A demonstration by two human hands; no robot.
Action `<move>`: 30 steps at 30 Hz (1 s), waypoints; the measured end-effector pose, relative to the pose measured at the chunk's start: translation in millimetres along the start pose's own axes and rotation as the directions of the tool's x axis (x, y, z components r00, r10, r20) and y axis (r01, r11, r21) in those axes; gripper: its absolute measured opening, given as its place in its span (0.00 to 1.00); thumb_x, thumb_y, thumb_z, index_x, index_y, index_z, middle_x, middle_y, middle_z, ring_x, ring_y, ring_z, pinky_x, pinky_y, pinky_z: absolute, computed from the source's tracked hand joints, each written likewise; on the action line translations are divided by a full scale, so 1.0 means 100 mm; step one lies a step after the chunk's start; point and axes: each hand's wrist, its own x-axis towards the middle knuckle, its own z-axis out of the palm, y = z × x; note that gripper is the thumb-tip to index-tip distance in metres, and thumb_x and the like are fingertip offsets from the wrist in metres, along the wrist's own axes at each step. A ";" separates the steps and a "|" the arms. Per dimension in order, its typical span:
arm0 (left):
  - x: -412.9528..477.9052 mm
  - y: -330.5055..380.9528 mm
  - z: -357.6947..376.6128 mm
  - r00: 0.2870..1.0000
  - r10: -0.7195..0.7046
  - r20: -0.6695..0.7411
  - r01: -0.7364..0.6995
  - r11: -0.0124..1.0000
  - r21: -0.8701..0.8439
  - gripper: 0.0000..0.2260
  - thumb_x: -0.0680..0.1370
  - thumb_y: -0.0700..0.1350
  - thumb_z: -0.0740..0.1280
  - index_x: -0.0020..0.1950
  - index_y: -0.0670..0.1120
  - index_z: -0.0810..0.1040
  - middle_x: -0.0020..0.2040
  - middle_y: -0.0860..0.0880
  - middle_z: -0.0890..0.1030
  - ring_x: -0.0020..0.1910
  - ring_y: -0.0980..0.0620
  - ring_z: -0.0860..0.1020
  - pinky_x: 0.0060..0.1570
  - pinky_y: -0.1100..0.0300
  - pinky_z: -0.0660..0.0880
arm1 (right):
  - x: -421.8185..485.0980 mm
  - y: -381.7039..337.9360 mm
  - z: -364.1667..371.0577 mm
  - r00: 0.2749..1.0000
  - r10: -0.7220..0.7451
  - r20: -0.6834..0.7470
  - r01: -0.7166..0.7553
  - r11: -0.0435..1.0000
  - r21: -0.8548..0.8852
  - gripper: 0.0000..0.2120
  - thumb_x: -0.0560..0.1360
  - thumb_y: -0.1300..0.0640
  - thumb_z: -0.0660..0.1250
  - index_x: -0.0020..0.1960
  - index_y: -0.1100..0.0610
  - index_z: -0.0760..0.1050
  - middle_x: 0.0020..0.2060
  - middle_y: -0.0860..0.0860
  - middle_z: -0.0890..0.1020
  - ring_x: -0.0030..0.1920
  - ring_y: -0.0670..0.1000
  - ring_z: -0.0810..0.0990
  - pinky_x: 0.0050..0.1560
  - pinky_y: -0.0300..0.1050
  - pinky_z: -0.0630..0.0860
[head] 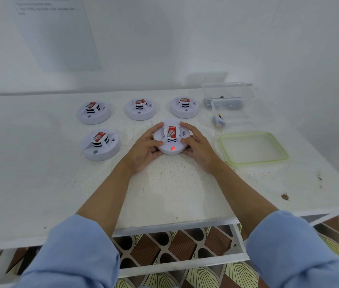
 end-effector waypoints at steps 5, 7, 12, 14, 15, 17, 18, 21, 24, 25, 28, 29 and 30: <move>0.00 0.01 0.00 1.000 -0.002 0.003 0.002 1.000 0.008 0.22 0.76 0.30 0.59 0.65 0.52 0.71 0.57 0.51 0.78 0.54 0.51 0.78 0.49 0.61 0.79 | 0.00 0.00 0.00 1.000 0.003 -0.004 -0.003 1.000 0.000 0.19 0.77 0.66 0.59 0.63 0.47 0.69 0.56 0.51 0.78 0.54 0.49 0.78 0.48 0.41 0.80; -0.01 0.01 0.00 1.000 -0.003 0.007 0.003 1.000 0.014 0.22 0.76 0.30 0.59 0.65 0.52 0.70 0.57 0.51 0.78 0.54 0.51 0.78 0.49 0.60 0.79 | 0.00 0.01 0.00 1.000 0.007 -0.009 -0.007 1.000 0.000 0.19 0.77 0.66 0.59 0.63 0.47 0.69 0.55 0.51 0.78 0.53 0.49 0.78 0.47 0.40 0.80; -0.01 0.01 0.00 1.000 -0.003 0.007 0.003 1.000 0.014 0.22 0.76 0.30 0.59 0.64 0.52 0.71 0.57 0.51 0.78 0.54 0.51 0.78 0.48 0.61 0.79 | 0.00 0.01 0.00 1.000 0.006 -0.005 -0.006 1.000 0.004 0.19 0.77 0.65 0.59 0.64 0.47 0.69 0.56 0.51 0.78 0.54 0.49 0.78 0.47 0.40 0.80; -0.01 0.01 0.01 1.000 -0.002 0.007 0.002 1.000 0.006 0.22 0.76 0.30 0.59 0.64 0.52 0.71 0.57 0.51 0.78 0.54 0.51 0.78 0.47 0.61 0.80 | 0.00 0.01 0.00 1.000 0.003 -0.007 -0.003 1.000 0.004 0.19 0.77 0.65 0.59 0.64 0.47 0.69 0.57 0.52 0.78 0.55 0.50 0.78 0.48 0.41 0.80; -0.01 0.01 0.01 1.000 -0.002 0.006 0.002 1.000 0.007 0.22 0.77 0.30 0.59 0.64 0.52 0.71 0.57 0.51 0.78 0.54 0.51 0.78 0.47 0.61 0.80 | 0.00 0.02 0.00 1.000 0.001 -0.009 -0.001 1.000 0.002 0.19 0.77 0.65 0.59 0.63 0.47 0.69 0.58 0.52 0.77 0.55 0.50 0.78 0.48 0.41 0.80; -0.01 0.00 0.00 1.000 -0.003 -0.001 0.003 1.000 0.008 0.21 0.77 0.30 0.59 0.64 0.52 0.71 0.57 0.51 0.78 0.54 0.51 0.78 0.46 0.61 0.80 | 0.00 0.01 0.01 1.000 -0.007 -0.018 0.007 1.000 -0.014 0.18 0.77 0.65 0.59 0.63 0.47 0.69 0.58 0.52 0.77 0.56 0.50 0.77 0.48 0.41 0.79; 0.00 0.00 0.00 1.000 -0.003 -0.005 0.003 1.000 0.008 0.21 0.77 0.31 0.59 0.64 0.52 0.71 0.57 0.51 0.78 0.53 0.51 0.78 0.46 0.61 0.80 | 0.00 0.01 0.01 1.000 -0.013 -0.022 0.013 1.000 -0.026 0.18 0.78 0.65 0.59 0.63 0.47 0.69 0.58 0.51 0.77 0.55 0.49 0.77 0.48 0.40 0.79; 0.02 0.01 0.00 1.000 0.000 -0.015 0.000 0.999 0.034 0.21 0.77 0.31 0.60 0.64 0.52 0.71 0.57 0.51 0.78 0.53 0.51 0.78 0.46 0.61 0.80 | 0.02 -0.02 0.04 0.999 -0.015 -0.030 0.014 0.999 -0.036 0.17 0.78 0.65 0.58 0.63 0.49 0.69 0.59 0.50 0.76 0.55 0.49 0.77 0.49 0.41 0.79; 0.04 0.00 0.00 1.000 0.005 -0.012 -0.004 0.994 0.105 0.20 0.78 0.34 0.59 0.65 0.53 0.69 0.58 0.52 0.76 0.54 0.52 0.77 0.48 0.62 0.79 | 0.04 -0.02 0.04 0.999 -0.001 -0.041 -0.001 0.998 -0.058 0.17 0.78 0.65 0.57 0.63 0.50 0.68 0.59 0.50 0.75 0.55 0.49 0.76 0.51 0.42 0.78; 0.05 0.00 -0.01 1.000 0.017 -0.009 -0.016 0.989 0.144 0.20 0.79 0.34 0.59 0.66 0.53 0.68 0.60 0.52 0.75 0.55 0.52 0.77 0.49 0.62 0.79 | 0.05 -0.01 0.04 0.999 -0.008 -0.048 0.003 0.996 -0.091 0.17 0.78 0.65 0.57 0.63 0.50 0.68 0.59 0.50 0.75 0.56 0.49 0.76 0.53 0.44 0.77; 0.07 0.02 -0.04 0.997 0.072 -0.003 -0.068 0.957 0.283 0.21 0.79 0.34 0.58 0.67 0.54 0.67 0.64 0.51 0.72 0.57 0.54 0.75 0.53 0.62 0.77 | 0.08 -0.01 0.04 0.996 -0.060 -0.065 0.039 0.958 -0.284 0.20 0.77 0.64 0.58 0.68 0.52 0.66 0.57 0.48 0.75 0.51 0.44 0.74 0.54 0.40 0.73; 0.08 0.04 -0.06 0.997 0.081 -0.009 -0.074 0.945 0.318 0.21 0.79 0.34 0.57 0.66 0.55 0.66 0.65 0.51 0.72 0.58 0.54 0.75 0.55 0.59 0.75 | 0.09 -0.02 0.05 0.996 -0.068 -0.062 0.045 0.948 -0.316 0.21 0.77 0.64 0.58 0.68 0.52 0.66 0.56 0.48 0.74 0.48 0.41 0.73 0.52 0.36 0.71; 0.10 0.06 -0.08 0.997 0.081 -0.014 -0.071 0.936 0.345 0.22 0.78 0.34 0.57 0.66 0.55 0.66 0.66 0.50 0.72 0.59 0.53 0.74 0.59 0.56 0.73 | 0.11 -0.02 0.06 0.996 -0.071 -0.059 0.047 0.940 -0.338 0.21 0.77 0.64 0.59 0.69 0.52 0.66 0.56 0.47 0.74 0.46 0.39 0.72 0.49 0.33 0.70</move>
